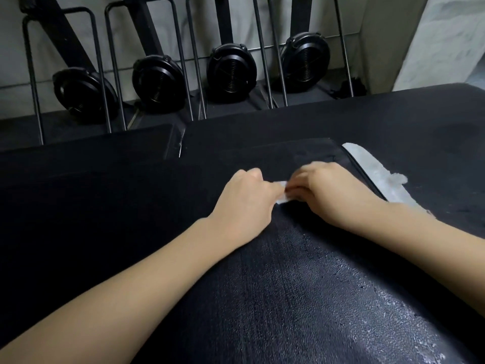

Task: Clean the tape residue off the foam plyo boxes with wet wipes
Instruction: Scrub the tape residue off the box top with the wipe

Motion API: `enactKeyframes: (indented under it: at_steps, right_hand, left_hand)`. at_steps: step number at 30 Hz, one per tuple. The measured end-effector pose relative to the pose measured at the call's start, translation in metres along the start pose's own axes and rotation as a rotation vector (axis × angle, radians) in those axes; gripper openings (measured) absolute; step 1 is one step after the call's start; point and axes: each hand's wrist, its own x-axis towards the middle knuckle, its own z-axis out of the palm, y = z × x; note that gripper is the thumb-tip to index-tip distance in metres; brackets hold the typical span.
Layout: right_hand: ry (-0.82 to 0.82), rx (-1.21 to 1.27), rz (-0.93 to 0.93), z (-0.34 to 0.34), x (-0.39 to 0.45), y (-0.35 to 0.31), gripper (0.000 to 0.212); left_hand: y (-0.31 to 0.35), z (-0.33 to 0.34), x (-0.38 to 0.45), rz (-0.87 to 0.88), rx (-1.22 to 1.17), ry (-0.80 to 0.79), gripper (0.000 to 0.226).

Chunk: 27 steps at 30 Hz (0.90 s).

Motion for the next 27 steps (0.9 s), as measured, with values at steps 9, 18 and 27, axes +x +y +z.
enactKeyframes:
  at_steps: [9,18,27]
  right_hand:
    - [0.015,0.048,0.197,0.013,0.032,0.016,0.011]
    - [0.008,0.116,0.07,-0.023,-0.094,-0.047,0.005]
    - [0.115,0.048,0.083,-0.002,-0.067,-0.037,0.015]
  left_hand:
    - [0.001,-0.008,0.04,-0.168,-0.038,-0.238,0.019]
    - [0.063,-0.039,-0.056,0.067,0.006,-0.245,0.03]
    - [0.048,-0.031,-0.037,0.009,0.132,-0.144,0.025]
